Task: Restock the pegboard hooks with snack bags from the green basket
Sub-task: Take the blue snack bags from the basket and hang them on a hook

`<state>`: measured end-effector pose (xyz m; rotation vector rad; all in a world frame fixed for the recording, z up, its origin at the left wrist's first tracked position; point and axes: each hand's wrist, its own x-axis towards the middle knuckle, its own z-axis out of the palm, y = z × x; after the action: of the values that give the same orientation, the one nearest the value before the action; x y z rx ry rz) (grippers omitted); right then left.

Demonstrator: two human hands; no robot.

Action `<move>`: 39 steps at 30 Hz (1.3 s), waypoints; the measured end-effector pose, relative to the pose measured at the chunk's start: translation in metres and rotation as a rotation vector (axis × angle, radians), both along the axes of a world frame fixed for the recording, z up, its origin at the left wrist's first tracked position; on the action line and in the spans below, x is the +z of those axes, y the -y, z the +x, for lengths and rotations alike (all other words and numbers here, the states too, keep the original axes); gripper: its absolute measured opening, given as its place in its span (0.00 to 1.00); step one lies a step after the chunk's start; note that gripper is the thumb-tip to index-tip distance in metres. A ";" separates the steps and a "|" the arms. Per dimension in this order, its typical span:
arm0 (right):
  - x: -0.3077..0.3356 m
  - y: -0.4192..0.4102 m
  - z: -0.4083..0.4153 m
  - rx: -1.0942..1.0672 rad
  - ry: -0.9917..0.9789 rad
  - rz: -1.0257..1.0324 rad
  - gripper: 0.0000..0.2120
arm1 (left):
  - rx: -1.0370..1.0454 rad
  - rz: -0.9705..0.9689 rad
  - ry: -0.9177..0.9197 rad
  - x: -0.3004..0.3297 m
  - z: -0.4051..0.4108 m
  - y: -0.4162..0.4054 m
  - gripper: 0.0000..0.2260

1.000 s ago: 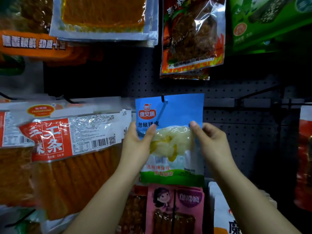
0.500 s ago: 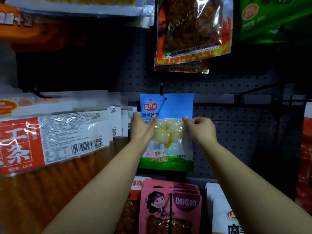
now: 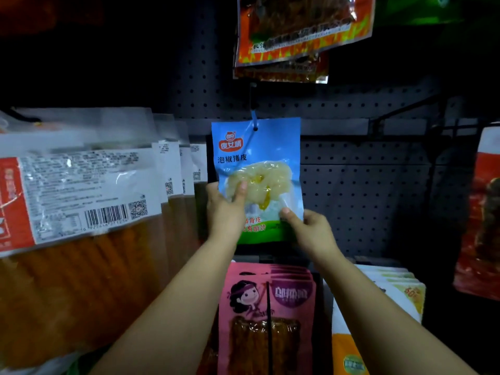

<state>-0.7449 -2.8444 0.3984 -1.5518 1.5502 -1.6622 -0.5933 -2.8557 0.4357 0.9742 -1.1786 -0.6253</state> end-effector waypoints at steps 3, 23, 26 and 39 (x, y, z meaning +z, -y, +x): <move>0.000 0.000 0.001 -0.053 0.053 0.007 0.25 | 0.024 0.022 0.034 -0.004 -0.002 0.000 0.19; -0.116 -0.216 0.000 0.085 0.383 0.133 0.06 | -0.382 0.247 -0.160 -0.167 0.036 -0.160 0.08; -0.164 -0.264 -0.013 0.021 0.388 0.242 0.07 | -0.369 0.402 -0.008 -0.222 0.029 -0.204 0.07; -0.395 -0.456 -0.175 -0.411 0.066 0.804 0.02 | -0.830 0.716 0.324 -0.426 -0.177 -0.353 0.14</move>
<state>-0.9198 -2.3879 0.0029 -0.7841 2.2171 -0.9994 -0.7704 -2.5026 0.0093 1.1831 -1.7054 -1.6794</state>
